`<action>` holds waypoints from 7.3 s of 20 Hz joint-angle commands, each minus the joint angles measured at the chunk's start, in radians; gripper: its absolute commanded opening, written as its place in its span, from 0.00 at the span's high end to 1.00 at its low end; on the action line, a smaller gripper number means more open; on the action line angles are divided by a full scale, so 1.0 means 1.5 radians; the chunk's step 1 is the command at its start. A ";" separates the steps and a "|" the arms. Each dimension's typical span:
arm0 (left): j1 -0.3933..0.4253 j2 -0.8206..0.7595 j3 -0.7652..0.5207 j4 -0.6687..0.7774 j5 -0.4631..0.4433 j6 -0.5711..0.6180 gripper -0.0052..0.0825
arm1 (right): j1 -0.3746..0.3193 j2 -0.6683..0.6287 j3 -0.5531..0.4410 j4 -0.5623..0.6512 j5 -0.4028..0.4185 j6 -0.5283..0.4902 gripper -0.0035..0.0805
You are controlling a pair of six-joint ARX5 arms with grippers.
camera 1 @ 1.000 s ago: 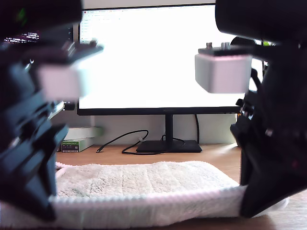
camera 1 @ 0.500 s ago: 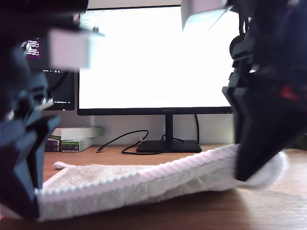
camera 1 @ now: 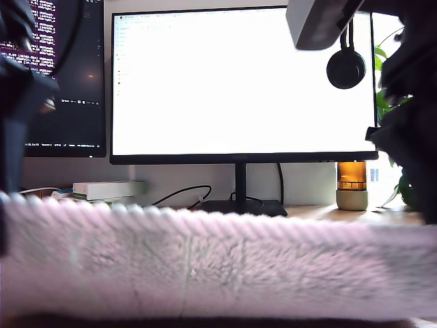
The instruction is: Fold the tea towel to a neat square and place it to the right
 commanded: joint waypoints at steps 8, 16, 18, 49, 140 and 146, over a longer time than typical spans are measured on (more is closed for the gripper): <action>0.062 -0.005 -0.004 0.057 -0.103 0.031 0.96 | -0.029 -0.005 0.041 0.084 0.125 -0.004 0.97; 0.211 -0.003 -0.004 0.182 -0.113 0.161 0.96 | -0.094 0.010 0.041 0.218 0.159 -0.038 0.97; 0.235 0.001 -0.004 0.206 -0.107 0.183 0.96 | -0.102 0.025 0.041 0.240 0.166 -0.046 0.97; 0.326 0.131 -0.003 0.268 0.032 0.203 0.96 | -0.153 0.200 0.141 0.216 0.116 -0.072 0.97; 0.387 0.079 -0.197 0.488 0.218 -0.177 0.96 | -0.279 0.243 0.031 0.512 -0.045 0.204 0.97; 0.396 0.093 -0.186 0.447 0.161 -0.176 0.96 | -0.286 0.269 0.039 0.481 -0.057 0.171 0.97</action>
